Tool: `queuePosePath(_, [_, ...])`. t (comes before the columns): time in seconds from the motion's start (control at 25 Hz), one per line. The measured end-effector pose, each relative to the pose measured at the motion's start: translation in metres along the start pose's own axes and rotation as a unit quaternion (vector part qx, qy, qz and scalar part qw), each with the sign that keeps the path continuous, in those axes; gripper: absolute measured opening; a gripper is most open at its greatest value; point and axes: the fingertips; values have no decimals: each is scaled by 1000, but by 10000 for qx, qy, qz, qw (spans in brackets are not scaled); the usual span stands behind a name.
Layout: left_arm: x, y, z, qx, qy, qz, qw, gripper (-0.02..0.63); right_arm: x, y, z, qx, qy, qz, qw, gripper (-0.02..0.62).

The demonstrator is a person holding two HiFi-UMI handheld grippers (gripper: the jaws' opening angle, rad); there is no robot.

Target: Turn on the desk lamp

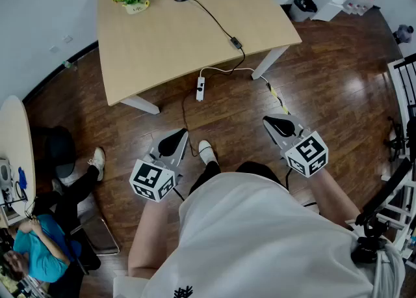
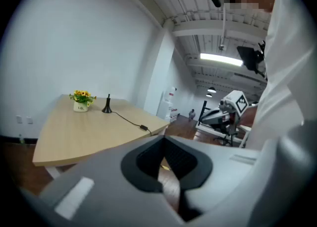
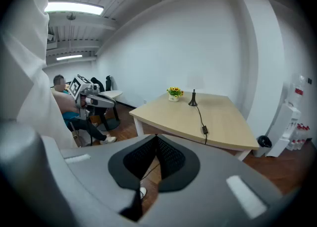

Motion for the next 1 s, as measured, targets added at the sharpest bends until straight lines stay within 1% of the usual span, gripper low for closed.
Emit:
queuePosePath(0.12, [-13, 13, -25, 97, 62, -2, 9999, 5, -15, 21, 9, 6, -49, 22, 10000, 3])
queuePosePath(0.24, [-21, 19, -39, 148, 73, 49, 9999, 5, -19, 40, 13, -15, -58, -43, 10000, 3])
queuePosePath(0.44, [-26, 35, -49, 80, -165, 73, 9998, 5, -31, 66, 34, -67, -124, -56, 9999, 3])
queuePosePath(0.52, [-27, 43, -53, 67, -154, 75, 9998, 5, -36, 76, 45, -143, -162, -11, 9998, 3])
queuePosePath(0.68, [-44, 57, -74, -185, -40, 106, 9998, 5, -51, 101, 70, -330, -349, 89, 9988, 3])
queuePosePath(0.84, [-67, 73, -85, -462, -31, 207, 9987, 5, -68, 124, 105, -506, -534, 155, 9972, 3])
queuePosePath(1.0, [-84, 92, -97, -677, -69, 207, 9975, 5, -80, 149, 142, -659, -702, 164, 9952, 3])
Point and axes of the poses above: the fingertips, and each gripper's own axes: y forward along the fingers, z to its right, x out of its underside, and after that the axes turned 1 degree about -x, right-handed
